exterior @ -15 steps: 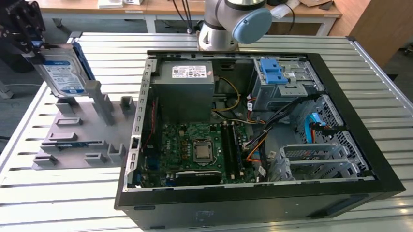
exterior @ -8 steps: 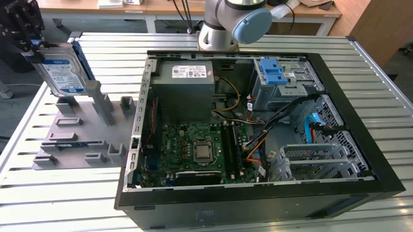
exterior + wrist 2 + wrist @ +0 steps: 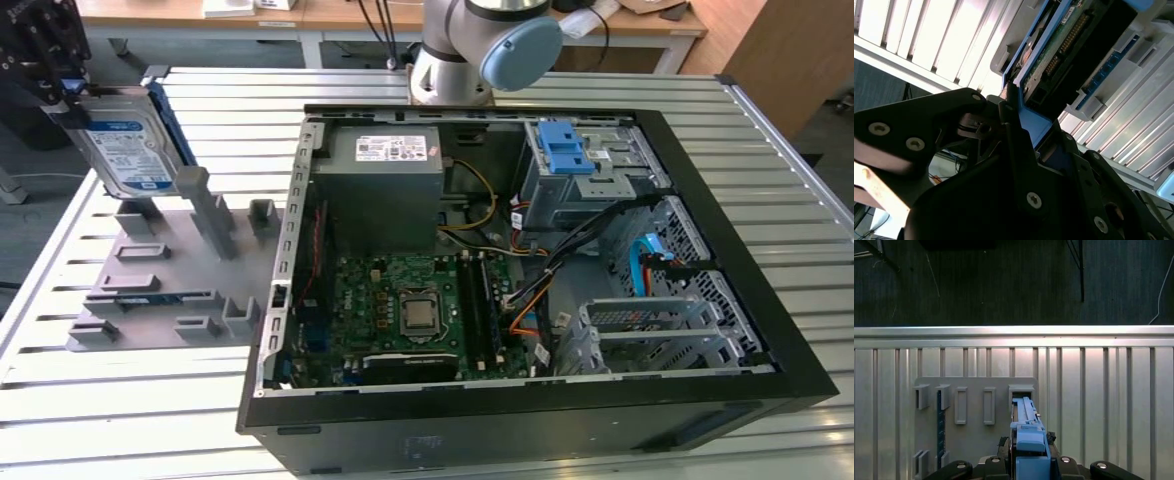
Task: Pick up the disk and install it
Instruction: 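Pick up the disk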
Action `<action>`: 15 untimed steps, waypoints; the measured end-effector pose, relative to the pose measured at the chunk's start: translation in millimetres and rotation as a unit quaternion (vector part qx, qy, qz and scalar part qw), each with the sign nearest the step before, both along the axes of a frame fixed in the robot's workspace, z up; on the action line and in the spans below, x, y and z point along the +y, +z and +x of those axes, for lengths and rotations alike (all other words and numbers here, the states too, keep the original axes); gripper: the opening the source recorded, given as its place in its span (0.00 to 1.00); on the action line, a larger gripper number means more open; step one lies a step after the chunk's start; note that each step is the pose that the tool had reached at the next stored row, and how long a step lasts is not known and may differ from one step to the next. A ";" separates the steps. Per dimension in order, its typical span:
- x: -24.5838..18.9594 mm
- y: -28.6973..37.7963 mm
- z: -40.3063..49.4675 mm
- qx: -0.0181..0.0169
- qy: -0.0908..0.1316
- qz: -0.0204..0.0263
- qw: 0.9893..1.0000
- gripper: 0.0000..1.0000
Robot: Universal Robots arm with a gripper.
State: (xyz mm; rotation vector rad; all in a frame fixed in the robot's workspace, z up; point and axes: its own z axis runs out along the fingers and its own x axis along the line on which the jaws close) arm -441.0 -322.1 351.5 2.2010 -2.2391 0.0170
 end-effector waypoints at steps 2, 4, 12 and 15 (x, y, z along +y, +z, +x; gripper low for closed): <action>0.0 0.7 0.0 0.000 0.000 0.000 1.000 0.36; 0.0 1.5 0.0 0.000 0.000 0.000 1.000 0.36; 0.0 5.0 0.0 0.000 0.000 0.000 1.000 0.36; 0.0 6.3 0.0 0.000 0.000 0.000 1.000 0.36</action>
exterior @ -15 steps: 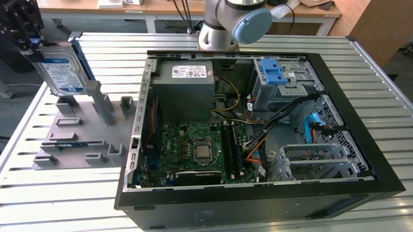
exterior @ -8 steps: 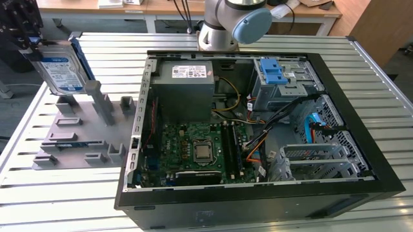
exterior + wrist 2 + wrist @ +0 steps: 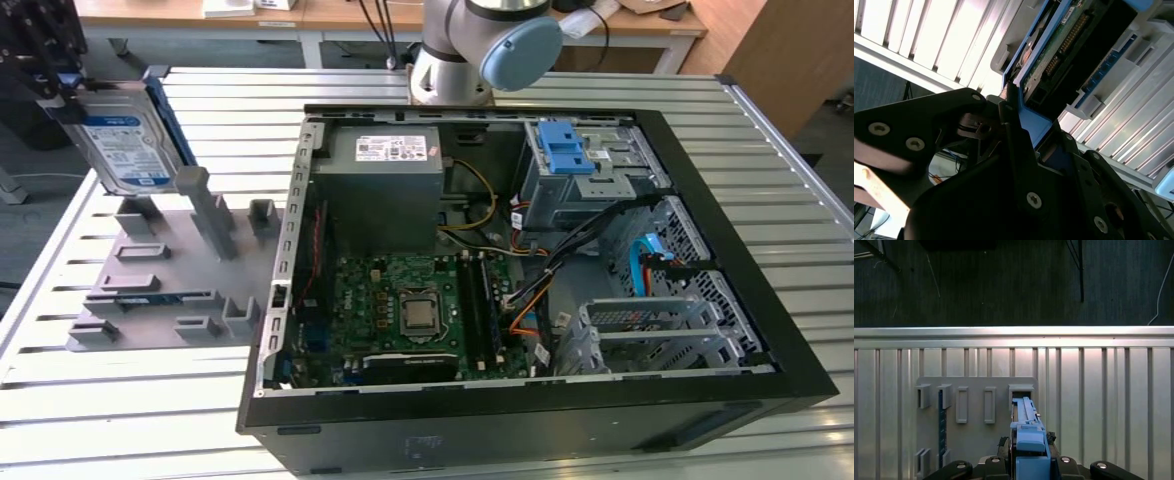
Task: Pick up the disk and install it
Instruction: 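Pick up the disk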
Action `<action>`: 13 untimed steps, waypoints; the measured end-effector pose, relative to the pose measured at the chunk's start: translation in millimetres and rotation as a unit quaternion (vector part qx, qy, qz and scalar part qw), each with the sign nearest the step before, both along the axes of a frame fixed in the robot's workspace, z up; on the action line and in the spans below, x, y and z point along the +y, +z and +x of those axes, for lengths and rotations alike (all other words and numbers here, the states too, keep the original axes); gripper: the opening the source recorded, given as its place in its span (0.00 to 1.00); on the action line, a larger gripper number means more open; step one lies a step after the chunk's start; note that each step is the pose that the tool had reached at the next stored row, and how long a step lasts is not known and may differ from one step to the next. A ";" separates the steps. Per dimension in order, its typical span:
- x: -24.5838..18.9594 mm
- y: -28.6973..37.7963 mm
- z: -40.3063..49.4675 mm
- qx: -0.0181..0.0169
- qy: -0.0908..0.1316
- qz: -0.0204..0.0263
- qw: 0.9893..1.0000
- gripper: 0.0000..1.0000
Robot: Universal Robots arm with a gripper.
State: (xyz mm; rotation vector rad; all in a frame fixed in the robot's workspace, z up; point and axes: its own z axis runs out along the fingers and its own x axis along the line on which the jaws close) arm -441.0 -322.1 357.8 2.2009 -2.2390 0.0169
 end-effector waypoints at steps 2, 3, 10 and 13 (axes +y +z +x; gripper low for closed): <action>0.0 0.8 0.0 0.000 0.000 0.000 1.000 0.36; 0.0 1.2 0.0 0.000 0.000 0.000 1.000 0.36; 0.0 4.4 0.0 0.000 0.000 0.000 1.000 0.36; 0.0 5.9 0.0 0.000 0.000 0.000 1.000 0.36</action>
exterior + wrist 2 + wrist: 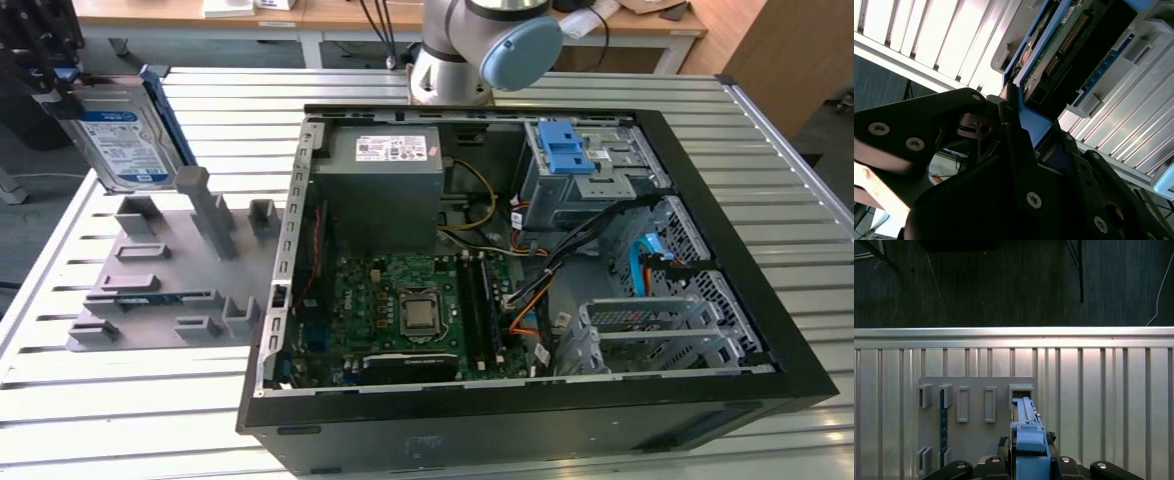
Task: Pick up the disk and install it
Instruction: 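Pick up the disk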
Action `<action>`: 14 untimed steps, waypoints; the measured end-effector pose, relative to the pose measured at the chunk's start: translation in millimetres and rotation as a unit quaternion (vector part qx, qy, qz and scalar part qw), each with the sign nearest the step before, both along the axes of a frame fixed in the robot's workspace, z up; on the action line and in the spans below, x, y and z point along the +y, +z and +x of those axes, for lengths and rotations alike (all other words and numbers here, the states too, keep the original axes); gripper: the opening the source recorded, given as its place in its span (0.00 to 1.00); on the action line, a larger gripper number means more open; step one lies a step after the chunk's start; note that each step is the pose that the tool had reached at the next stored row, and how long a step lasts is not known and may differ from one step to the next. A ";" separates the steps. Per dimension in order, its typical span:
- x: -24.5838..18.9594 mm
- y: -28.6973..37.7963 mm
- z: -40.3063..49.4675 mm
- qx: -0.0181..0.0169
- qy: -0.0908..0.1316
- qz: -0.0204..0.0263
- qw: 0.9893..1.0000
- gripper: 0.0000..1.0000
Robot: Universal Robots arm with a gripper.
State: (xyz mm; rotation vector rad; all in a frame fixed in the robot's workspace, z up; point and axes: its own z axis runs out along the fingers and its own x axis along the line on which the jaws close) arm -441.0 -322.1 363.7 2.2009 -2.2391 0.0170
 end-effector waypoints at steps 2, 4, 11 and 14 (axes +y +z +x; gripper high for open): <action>0.0 1.0 0.0 0.000 0.000 0.000 1.000 0.36; 0.0 2.1 0.0 0.000 0.000 0.000 1.000 0.36; 0.0 5.8 0.0 0.000 0.000 0.000 1.000 0.36; 0.0 7.5 0.0 0.000 0.000 0.000 1.000 0.36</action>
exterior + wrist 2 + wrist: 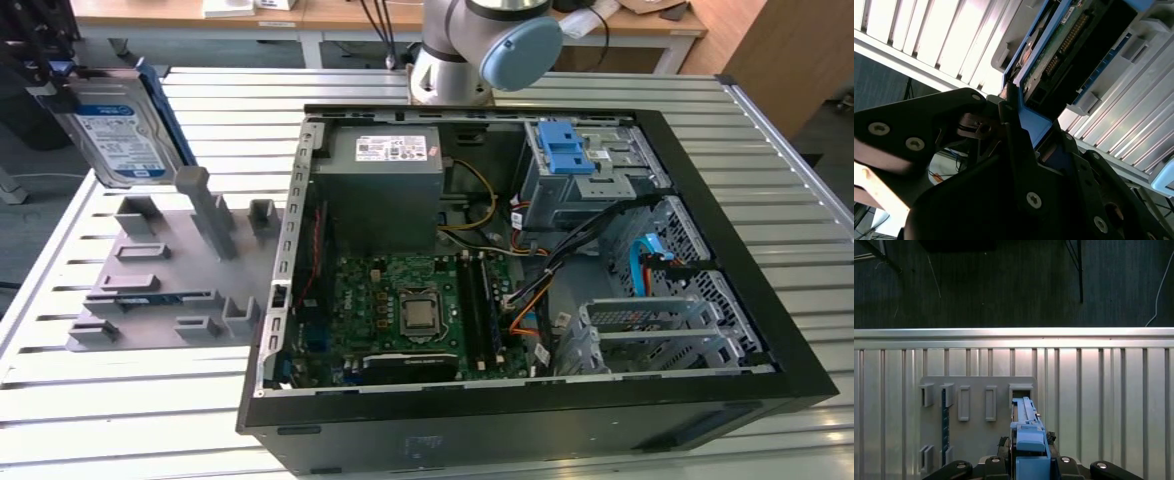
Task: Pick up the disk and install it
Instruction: 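Pick up the disk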
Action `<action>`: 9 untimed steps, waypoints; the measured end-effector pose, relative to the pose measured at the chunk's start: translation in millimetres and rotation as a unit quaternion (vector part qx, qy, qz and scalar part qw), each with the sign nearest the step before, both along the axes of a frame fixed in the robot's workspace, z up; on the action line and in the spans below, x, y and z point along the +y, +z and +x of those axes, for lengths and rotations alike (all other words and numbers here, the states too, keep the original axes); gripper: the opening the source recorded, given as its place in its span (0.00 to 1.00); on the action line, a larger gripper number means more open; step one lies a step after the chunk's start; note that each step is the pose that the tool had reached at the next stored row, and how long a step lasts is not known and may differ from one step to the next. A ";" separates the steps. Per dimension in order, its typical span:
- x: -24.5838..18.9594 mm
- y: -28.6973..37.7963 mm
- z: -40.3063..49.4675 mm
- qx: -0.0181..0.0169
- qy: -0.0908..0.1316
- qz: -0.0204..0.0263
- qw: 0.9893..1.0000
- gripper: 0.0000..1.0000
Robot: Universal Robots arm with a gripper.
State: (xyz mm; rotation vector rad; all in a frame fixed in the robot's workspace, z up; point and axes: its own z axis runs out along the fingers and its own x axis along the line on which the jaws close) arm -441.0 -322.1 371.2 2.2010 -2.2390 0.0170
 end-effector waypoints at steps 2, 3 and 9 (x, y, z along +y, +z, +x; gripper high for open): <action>0.0 1.1 0.0 0.000 0.000 0.000 1.000 0.36; 0.0 1.7 0.0 0.000 0.000 0.000 1.000 0.36; 0.0 5.7 0.0 0.000 0.000 0.000 1.000 0.36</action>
